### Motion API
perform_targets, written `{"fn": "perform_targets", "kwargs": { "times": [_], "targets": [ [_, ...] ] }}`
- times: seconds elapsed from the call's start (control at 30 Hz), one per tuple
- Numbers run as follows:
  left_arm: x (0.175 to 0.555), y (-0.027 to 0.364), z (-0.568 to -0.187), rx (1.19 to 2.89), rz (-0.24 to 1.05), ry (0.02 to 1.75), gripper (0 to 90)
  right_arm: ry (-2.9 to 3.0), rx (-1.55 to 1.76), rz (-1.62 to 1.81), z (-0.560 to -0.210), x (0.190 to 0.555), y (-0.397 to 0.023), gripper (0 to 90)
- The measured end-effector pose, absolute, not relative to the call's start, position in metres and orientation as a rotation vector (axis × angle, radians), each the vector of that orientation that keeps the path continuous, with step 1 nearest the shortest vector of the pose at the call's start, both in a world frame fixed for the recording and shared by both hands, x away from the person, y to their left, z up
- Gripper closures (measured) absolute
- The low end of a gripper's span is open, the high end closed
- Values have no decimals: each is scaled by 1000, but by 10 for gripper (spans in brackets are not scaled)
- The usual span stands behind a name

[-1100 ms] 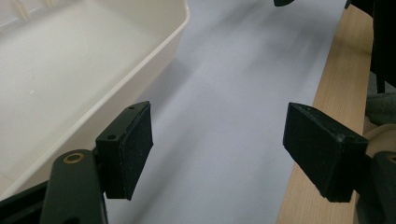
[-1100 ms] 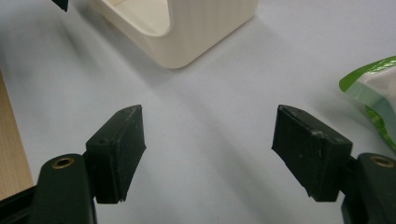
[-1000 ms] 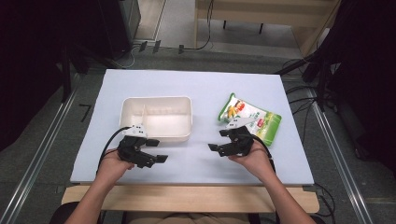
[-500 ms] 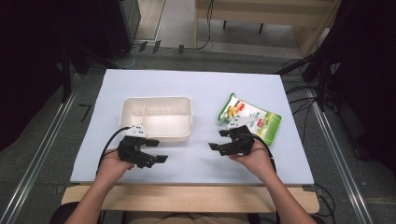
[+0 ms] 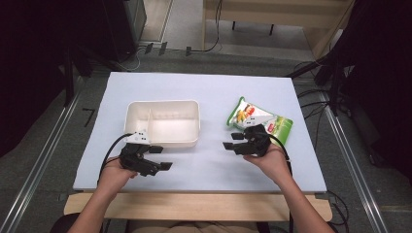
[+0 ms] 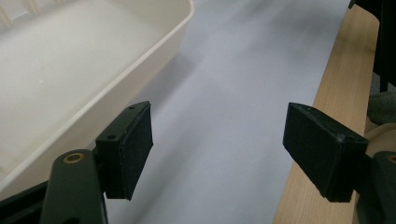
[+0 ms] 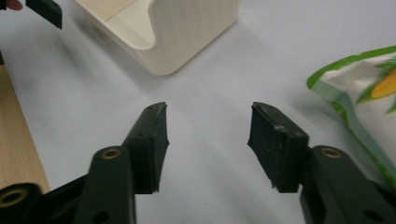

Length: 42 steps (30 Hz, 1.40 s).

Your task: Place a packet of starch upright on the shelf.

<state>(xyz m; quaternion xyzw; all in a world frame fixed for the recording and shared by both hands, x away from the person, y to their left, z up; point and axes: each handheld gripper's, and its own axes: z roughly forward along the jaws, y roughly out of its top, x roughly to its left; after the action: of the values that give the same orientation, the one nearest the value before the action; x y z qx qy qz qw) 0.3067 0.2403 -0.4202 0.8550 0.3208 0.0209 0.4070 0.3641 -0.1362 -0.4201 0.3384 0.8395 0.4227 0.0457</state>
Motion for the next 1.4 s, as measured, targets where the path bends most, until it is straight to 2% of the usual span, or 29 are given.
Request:
{"fn": "perform_targets", "kwargs": {
  "times": [0.27,0.6,0.9,1.0,1.07,1.13,1.3,1.4],
  "targets": [
    [300,247,-420,2147,70,829,251,2523,1080,1257,-411,373,-153,595],
    [293,254,-421,2132,77,847,251,2475,1110,1248,-403,386,-170,616],
    [294,256,-420,2104,51,846,251,2407,1205,1204,-401,399,-189,672],
    [294,253,-421,2116,50,840,251,2385,1225,1204,-400,405,-200,751],
    [294,252,-421,2118,50,840,251,2379,1245,1199,-401,408,-203,769],
    [294,251,-421,2126,55,839,251,2365,1287,1180,-405,419,-214,833],
    [294,251,-421,2144,71,842,251,2297,1364,1132,-410,434,-235,900],
    [294,251,-421,2143,67,838,251,2282,1408,1136,-413,441,-245,900]
  ]
}}
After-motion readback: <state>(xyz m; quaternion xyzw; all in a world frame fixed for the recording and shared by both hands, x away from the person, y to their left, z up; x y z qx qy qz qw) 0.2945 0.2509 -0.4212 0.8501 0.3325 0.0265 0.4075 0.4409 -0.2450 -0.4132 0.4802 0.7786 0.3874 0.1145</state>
